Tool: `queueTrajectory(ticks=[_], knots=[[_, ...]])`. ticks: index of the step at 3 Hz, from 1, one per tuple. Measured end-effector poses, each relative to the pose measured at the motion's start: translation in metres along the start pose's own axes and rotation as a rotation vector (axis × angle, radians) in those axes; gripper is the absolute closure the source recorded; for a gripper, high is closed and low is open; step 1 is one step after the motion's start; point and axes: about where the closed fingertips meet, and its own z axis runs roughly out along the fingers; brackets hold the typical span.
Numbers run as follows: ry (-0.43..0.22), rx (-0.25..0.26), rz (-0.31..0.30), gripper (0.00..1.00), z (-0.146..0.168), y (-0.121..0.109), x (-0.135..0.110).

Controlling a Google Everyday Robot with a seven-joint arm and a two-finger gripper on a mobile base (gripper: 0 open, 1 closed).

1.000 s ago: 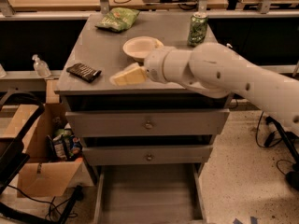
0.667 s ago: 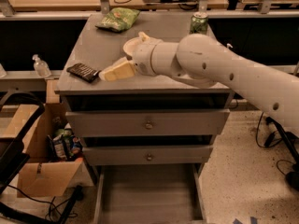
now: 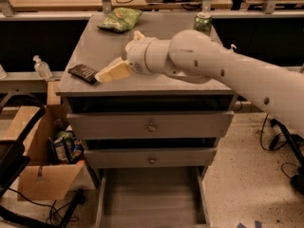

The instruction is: Place rxbar chocolate into bottom drawer

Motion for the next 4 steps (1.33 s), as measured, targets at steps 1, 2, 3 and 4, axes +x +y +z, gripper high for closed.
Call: queueTrajectory(ticks=[1,2,3,4], knots=[[0.044,-0.029,-0.046,0.00,0.031,0.009,0.004],[0.068,-0.072,-0.075,0.00,0.058,0.021,0.007],[0.073,-0.115,-0.068,0.00,0.077,0.030,0.010],[0.079,-0.181,-0.014,0.00,0.097,0.037,0.015]])
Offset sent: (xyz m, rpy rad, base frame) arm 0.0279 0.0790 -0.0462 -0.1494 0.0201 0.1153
